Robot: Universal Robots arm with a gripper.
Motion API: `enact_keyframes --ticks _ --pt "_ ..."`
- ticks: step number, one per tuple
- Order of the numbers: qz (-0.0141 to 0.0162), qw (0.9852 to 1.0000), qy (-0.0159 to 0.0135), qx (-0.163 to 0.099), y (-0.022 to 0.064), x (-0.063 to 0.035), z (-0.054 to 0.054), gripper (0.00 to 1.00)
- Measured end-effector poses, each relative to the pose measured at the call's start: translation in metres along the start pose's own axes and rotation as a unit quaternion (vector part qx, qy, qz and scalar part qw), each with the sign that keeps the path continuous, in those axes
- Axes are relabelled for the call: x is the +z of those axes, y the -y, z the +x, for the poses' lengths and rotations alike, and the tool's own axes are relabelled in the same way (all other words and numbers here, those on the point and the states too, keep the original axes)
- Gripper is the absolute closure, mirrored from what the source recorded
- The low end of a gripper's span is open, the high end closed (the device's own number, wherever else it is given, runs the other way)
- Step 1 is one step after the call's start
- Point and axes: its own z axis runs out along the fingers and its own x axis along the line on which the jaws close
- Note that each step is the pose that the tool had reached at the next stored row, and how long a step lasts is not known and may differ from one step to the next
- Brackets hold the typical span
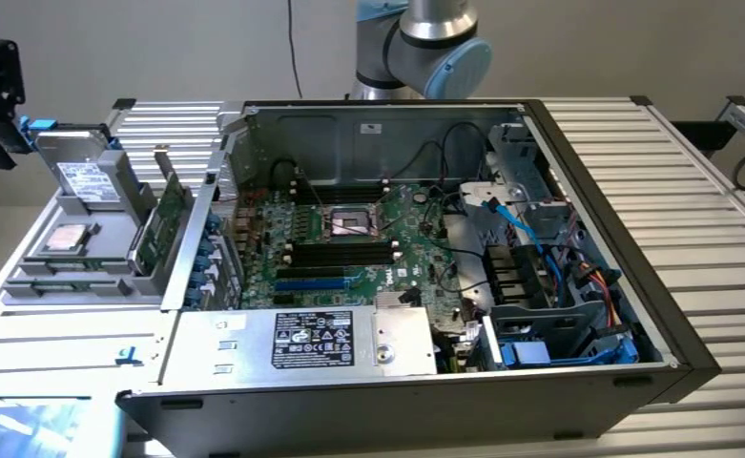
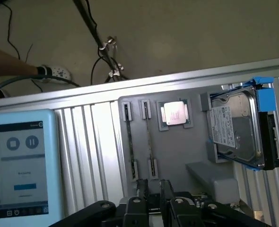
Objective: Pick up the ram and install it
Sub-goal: 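Pick up the ram and move it above insertion slot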
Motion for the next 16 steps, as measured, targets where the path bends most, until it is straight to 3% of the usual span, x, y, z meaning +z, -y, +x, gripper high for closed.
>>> enact_keyframes --ticks 3,5,6,11,16 --pt "0.0000 1.0000 0.0000 -0.001 -0.0001 0.0001 0.000 0.57" --pt "0.0001 1.0000 0.0000 -0.003 -0.0009 0.0008 0.000 0.57" --pt "0.0000 1.0000 -0.0001 -0.005 -0.0020 0.0015 0.000 0.51" --pt "-0.0008 0.9998 -0.0009 -0.018 -0.0057 0.0065 0.001 0.51" --pt "-0.0090 0.9992 -0.0030 -0.040 -0.0054 0.0123 0.002 0.51"
